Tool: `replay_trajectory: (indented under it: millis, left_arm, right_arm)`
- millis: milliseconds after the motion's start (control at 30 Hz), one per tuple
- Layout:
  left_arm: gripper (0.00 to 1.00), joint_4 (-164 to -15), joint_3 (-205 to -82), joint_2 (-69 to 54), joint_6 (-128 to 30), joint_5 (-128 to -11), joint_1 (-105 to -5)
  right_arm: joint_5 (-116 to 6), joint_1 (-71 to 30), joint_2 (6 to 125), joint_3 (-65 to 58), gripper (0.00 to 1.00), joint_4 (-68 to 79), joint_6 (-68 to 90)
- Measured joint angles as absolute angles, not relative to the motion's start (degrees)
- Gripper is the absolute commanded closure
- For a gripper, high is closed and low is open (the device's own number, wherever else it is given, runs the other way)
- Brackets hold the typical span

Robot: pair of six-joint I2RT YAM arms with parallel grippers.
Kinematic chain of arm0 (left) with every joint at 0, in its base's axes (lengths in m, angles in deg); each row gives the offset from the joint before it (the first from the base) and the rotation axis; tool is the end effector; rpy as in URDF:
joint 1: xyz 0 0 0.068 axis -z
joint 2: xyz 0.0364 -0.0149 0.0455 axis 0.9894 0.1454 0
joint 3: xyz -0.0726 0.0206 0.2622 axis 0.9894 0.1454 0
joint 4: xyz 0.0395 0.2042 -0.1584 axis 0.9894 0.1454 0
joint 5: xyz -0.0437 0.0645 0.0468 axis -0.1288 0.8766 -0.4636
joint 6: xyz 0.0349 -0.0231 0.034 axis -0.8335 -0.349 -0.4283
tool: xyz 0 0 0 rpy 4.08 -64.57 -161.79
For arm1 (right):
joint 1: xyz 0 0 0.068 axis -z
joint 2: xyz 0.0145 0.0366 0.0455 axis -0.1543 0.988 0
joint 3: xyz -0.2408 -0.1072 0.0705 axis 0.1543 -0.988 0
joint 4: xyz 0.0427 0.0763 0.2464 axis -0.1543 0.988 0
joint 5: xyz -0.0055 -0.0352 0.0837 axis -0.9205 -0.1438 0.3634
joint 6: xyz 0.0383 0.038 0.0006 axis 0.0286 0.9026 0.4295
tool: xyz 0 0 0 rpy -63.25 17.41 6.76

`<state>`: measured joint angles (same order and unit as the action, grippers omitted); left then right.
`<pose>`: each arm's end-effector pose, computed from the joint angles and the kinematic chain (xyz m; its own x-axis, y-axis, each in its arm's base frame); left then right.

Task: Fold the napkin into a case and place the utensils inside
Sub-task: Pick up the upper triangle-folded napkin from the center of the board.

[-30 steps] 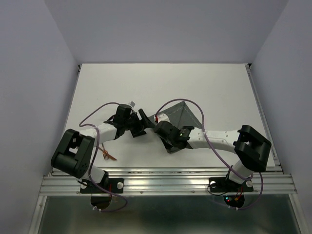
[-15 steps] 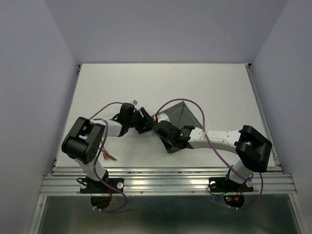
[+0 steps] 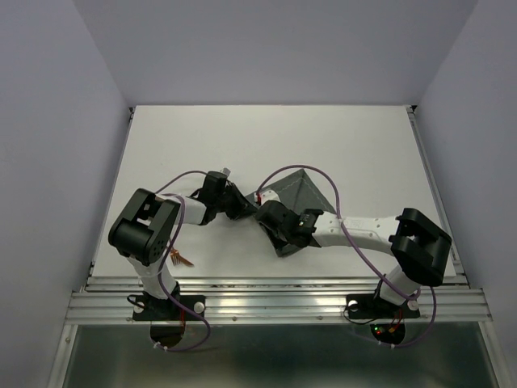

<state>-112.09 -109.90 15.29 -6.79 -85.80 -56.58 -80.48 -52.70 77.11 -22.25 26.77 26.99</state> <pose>0.2830 -0.1488 0.1296 -0.8706 -0.4071 -0.2763 -0.0247 0.5970 -0.8019 0.1640 0.2801 0.1930 -0.6617 -0.4541 -0.5965 -0.5454 0.8376 -0.0326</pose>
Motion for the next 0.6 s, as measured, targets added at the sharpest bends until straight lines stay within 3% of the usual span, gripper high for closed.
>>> replay_trajectory:
  millis: [33, 133, 600]
  left_arm:
    - [1.00, -112.05, -109.90, 15.29, -6.72, -85.63, -56.58]
    - [1.00, -111.64, -109.90, 15.14, -6.59, -84.99, -56.58]
    - [1.00, -106.87, -109.88, 12.47, -6.07, -83.22, -56.58]
  right_arm:
    - [-80.42, -52.70, 77.11, -22.25, 0.50, 26.80, 26.92]
    - [-80.48, -52.70, 77.11, -22.25, 0.47, 26.84, 27.29]
    - [-86.86, -57.62, 80.70, -20.31, 0.41, 28.00, 29.70]
